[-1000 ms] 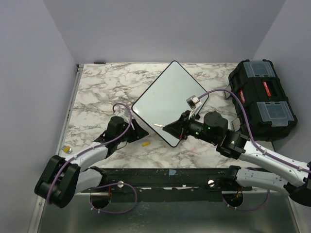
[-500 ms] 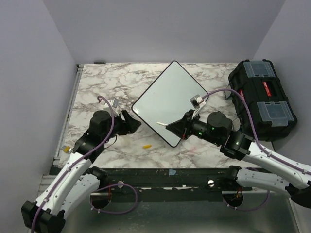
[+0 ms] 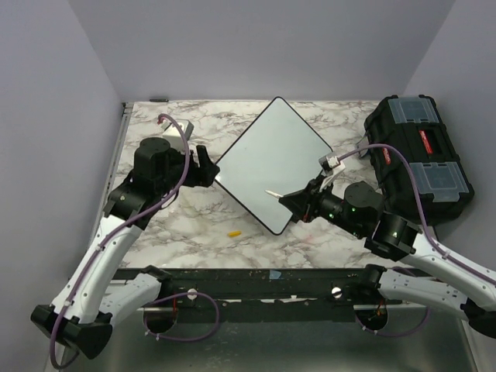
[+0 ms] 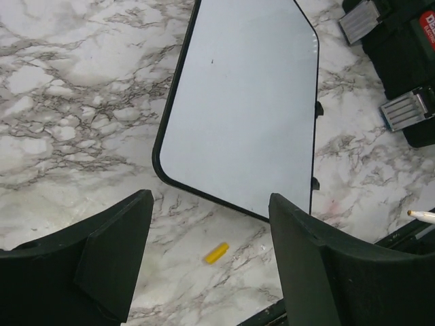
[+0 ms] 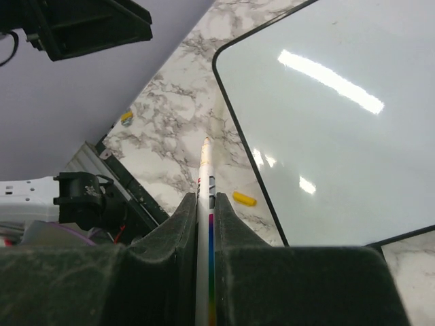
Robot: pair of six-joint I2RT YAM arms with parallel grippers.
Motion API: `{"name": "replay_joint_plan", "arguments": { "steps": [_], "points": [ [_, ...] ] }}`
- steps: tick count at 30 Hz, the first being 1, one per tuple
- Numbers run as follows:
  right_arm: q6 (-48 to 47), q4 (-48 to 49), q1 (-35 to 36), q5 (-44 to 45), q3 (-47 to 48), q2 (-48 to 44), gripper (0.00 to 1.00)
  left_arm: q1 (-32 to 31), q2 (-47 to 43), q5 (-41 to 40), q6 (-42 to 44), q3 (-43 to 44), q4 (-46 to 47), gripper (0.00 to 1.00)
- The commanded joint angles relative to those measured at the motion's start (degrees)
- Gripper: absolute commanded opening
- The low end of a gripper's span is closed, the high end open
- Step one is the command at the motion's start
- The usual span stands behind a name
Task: Write a sentence on the whiteboard
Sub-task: Adjust the whiteboard at the center of the board.
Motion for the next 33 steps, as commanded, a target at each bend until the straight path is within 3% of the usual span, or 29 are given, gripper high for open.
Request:
{"name": "replay_joint_plan", "arguments": {
  "steps": [1,6,15,26,33],
  "points": [
    [-1.84,-4.78,0.12,5.3,1.02,-1.45,0.01,1.51,6.77,3.22,5.37,9.51,-3.77,0.71],
    [-0.57,-5.57,0.11,12.4,0.63,-4.25,0.01,0.68,11.4,11.28,0.93,10.84,1.85,0.68],
    [-2.24,-8.9,0.18,33.33,10.61,-5.81,0.01,-11.15,15.11,2.64,-0.59,4.59,7.56,0.59],
    [-5.37,-6.72,0.12,34.2,17.94,-1.6,0.01,-28.58,35.72,-9.84,1.72,12.77,8.68,0.41],
    [-6.36,-7.42,0.12,34.13,20.35,-0.99,0.01,-33.86,49.94,-10.99,2.82,21.98,9.29,0.36]
  ]
}}
